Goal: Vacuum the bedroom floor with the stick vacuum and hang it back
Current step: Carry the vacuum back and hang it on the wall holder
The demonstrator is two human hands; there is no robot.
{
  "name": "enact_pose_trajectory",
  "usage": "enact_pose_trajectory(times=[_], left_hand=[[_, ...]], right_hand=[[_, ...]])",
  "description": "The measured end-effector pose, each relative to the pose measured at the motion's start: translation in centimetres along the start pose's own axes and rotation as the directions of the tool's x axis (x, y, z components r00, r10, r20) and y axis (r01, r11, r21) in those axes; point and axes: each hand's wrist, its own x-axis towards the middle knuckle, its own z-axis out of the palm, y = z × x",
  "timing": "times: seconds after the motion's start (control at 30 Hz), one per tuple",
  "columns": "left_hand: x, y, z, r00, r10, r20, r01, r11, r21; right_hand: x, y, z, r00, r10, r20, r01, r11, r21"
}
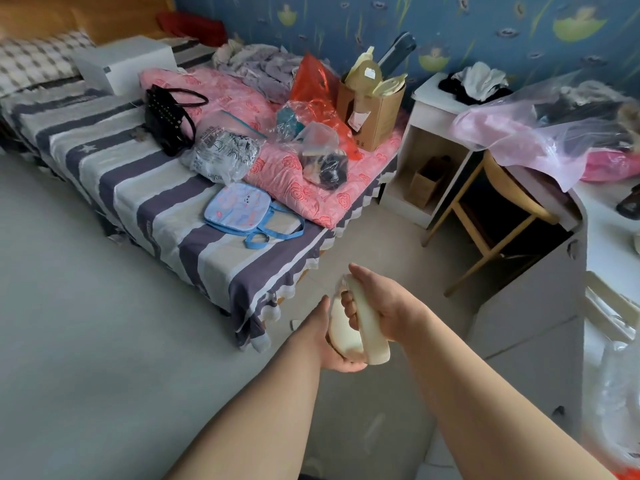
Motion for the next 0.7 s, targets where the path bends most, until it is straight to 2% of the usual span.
enact_pose_trajectory(times=[0.2,0.43,0.7], left_hand=[[-1.8,0.5,-0.5,0.999,0.046,0.003,-0.046,0.997,-0.056],[-2.5,0.6,-1.4,0.993,0.114,-0.017,-0.115,0.987,-0.109],[-4.0,2.0,-3.2,0.989,0.15,-0.007,-0.149,0.978,-0.142]], right_hand=[[-0.3,-1.8,1.7,0.995,-0.009,0.097,0.014,0.998,-0.057],[-1.1,-3.5,3.5,0.981,0.035,0.189,-0.03,0.999,-0.03],[-1.8,-5.3,6.1,0.954,0.019,0.3,-0.01,0.999,-0.034]])
